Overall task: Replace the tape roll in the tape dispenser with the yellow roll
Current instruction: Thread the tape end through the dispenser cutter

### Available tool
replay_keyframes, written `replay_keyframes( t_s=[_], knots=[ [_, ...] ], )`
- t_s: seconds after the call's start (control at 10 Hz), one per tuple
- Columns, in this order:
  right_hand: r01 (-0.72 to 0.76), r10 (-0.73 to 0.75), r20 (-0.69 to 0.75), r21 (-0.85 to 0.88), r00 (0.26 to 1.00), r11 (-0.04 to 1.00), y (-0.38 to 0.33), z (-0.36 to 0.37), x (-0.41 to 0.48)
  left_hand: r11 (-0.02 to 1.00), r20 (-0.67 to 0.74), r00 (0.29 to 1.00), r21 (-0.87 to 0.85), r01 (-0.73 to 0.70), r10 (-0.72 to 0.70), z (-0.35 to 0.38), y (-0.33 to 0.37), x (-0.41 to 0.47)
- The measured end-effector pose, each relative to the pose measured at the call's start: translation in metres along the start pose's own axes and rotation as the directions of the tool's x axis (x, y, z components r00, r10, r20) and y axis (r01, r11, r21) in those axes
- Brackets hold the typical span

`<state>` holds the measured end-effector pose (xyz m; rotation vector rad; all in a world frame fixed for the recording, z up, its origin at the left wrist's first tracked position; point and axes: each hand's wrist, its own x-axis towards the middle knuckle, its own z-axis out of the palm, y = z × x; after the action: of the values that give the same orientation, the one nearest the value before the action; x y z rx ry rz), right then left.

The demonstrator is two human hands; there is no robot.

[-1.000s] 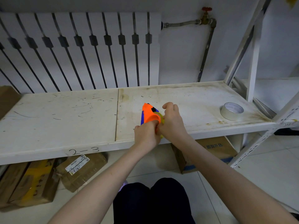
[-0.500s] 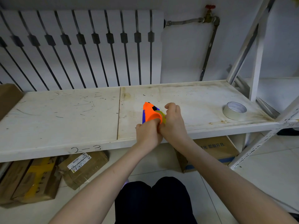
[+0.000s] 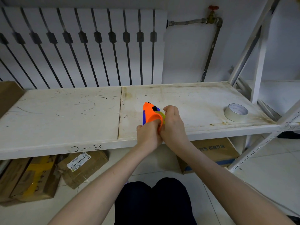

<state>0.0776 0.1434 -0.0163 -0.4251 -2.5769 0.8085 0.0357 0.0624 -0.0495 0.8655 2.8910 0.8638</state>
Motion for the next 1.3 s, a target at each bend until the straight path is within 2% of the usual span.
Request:
replay_keyframes(
  t_s=[0.4,0.7,0.9,1.0,1.1,1.2,1.3],
  knots=[
    [0.033,-0.033,0.001,0.049,0.999,0.998,-0.002,0.001,0.001,0.996,-0.017,1.000,-0.085,0.021,-0.023,-0.009,0.002,-0.006],
    [0.077,-0.079,-0.044,-0.046,0.996,0.996,0.003,0.011,0.001,0.996,-0.020,1.000,-0.086,-0.008,0.007,-0.007,-0.004,-0.003],
    [0.076,-0.077,-0.032,-0.025,0.997,0.997,0.002,0.012,0.002,0.995,-0.022,1.000,-0.099,0.002,-0.004,-0.010,-0.004,-0.005],
    [0.043,-0.044,0.018,0.057,0.999,0.997,0.002,0.013,-0.002,0.996,0.007,1.000,-0.085,0.012,-0.011,-0.010,-0.003,-0.005],
    [0.088,-0.090,0.017,0.096,0.996,0.992,0.007,0.002,0.001,0.994,-0.006,0.995,-0.049,0.096,-0.097,-0.010,-0.002,-0.004],
    [0.113,-0.114,0.035,0.041,0.993,0.993,0.020,-0.014,0.016,0.993,0.000,0.993,-0.010,0.117,-0.117,-0.014,-0.003,-0.001],
    [0.190,-0.186,0.120,-0.026,0.975,0.981,0.029,-0.016,0.018,0.995,0.007,0.995,-0.019,0.100,-0.100,-0.014,-0.003,0.001]
  ],
)
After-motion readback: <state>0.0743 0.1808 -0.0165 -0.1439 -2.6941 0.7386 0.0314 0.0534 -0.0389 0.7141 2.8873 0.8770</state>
